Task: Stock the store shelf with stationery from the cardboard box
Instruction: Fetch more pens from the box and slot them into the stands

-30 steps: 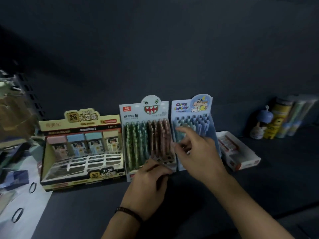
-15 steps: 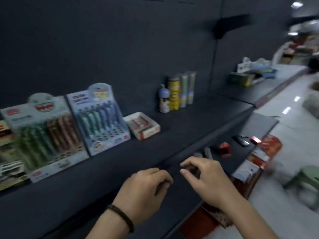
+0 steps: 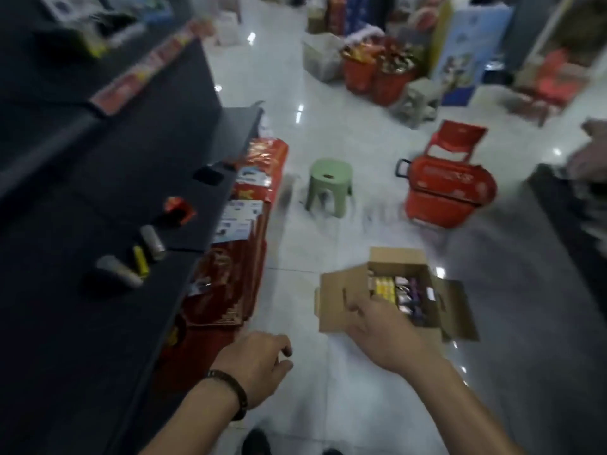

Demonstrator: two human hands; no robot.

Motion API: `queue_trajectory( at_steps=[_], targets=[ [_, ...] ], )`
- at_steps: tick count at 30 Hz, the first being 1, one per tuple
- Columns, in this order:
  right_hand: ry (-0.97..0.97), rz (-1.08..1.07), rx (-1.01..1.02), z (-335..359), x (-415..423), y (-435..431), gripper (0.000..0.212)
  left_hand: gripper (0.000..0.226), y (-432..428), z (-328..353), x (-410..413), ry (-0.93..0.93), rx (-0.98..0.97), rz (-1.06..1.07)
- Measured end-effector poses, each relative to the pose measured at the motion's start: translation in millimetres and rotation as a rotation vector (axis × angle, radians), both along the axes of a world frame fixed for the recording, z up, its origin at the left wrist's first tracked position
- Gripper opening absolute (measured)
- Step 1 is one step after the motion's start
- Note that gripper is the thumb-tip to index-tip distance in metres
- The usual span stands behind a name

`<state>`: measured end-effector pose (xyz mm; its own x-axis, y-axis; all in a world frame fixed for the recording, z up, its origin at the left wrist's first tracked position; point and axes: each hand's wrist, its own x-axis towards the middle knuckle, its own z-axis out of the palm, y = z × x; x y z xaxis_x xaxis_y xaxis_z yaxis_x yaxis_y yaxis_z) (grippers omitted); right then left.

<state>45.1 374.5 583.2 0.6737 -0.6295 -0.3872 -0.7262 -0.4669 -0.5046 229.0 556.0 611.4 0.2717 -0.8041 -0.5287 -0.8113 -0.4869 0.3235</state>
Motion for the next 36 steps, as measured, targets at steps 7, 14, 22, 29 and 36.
queue_trajectory(
  at_steps=[7, 14, 22, 29, 36],
  targets=[
    [0.165, -0.264, 0.129, -81.5, -93.5, -119.1, 0.039, 0.030, -177.6, -117.5, -44.5, 0.091, 0.223, -0.323],
    [0.314, -0.498, 0.263, -195.7, -123.2, -242.4, 0.037, 0.029, -346.8, -264.7, -85.0, 0.272, 0.344, -0.434],
    [0.375, -0.475, 0.352, -388.4, -157.8, -394.7, 0.043, 0.026, -472.7, -476.7, -138.5, 0.349, 0.389, -0.366],
    [0.367, -0.563, 0.320, -603.4, -190.0, -486.8, 0.021, 0.013, -555.2, -684.0, -205.6, 0.242, 0.382, -0.308],
    [0.193, -0.705, 0.275, -742.2, -216.1, -510.9, 0.022, 0.063, -608.3, -846.5, -261.0, 0.064, 0.317, -0.202]
  ],
)
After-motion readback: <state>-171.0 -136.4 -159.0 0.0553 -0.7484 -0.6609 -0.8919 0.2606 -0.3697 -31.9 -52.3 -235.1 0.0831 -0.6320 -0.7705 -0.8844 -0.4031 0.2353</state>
